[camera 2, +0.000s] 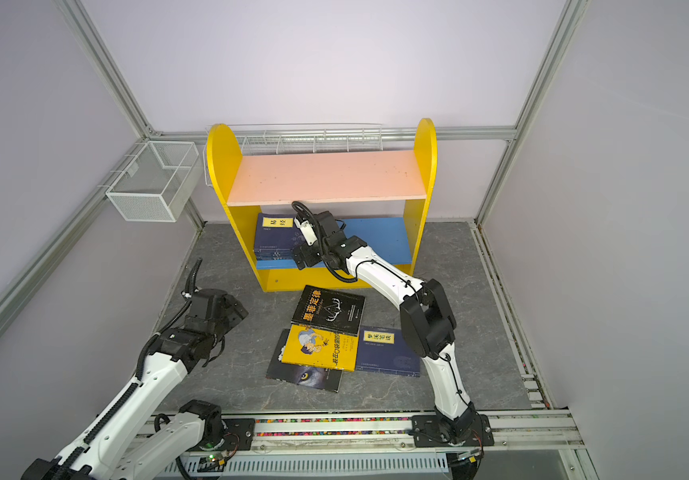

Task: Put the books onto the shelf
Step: 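Press the dark-blue book down onto the shelf stack with the right gripper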

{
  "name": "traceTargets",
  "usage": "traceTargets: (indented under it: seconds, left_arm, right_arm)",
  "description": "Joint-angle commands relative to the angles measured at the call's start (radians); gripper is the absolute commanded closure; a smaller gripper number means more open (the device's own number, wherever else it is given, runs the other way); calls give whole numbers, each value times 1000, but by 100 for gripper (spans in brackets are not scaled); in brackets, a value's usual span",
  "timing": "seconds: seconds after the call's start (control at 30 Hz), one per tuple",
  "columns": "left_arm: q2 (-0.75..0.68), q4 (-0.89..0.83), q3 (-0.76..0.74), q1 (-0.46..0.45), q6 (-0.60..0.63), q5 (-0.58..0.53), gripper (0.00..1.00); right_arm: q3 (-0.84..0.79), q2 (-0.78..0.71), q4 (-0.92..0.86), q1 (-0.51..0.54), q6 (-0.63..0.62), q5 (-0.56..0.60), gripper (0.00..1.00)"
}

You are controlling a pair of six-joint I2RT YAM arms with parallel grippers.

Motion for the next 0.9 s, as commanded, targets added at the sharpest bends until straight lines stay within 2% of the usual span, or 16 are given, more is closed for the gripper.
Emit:
traceTargets:
  seconds: [0.0,0.2,0.37,0.63,0.7,0.87]
  left_arm:
    - [-2,2,16,5,0,5,13]
    - [4,15,14,4,2,14,13]
    - [5,30,11,4,12,28,13]
    - [18,42,11,4,10,31,13]
    - [24,48,11,5,9,37,13]
    - [41,57,13,4,7,49,13]
  right_arm:
    - [-84,-112,127,-11,47,8,1]
    - [-196,-201,180,-38,83,4,1]
    - [-218,-232,159,-57,93,-27,2]
    - [-192,-215,39,-54,116,-40,21]
    - [-183,-204,21,-57,144,-39,30]
    - [-157,-158,34,-68,266,-79,40]
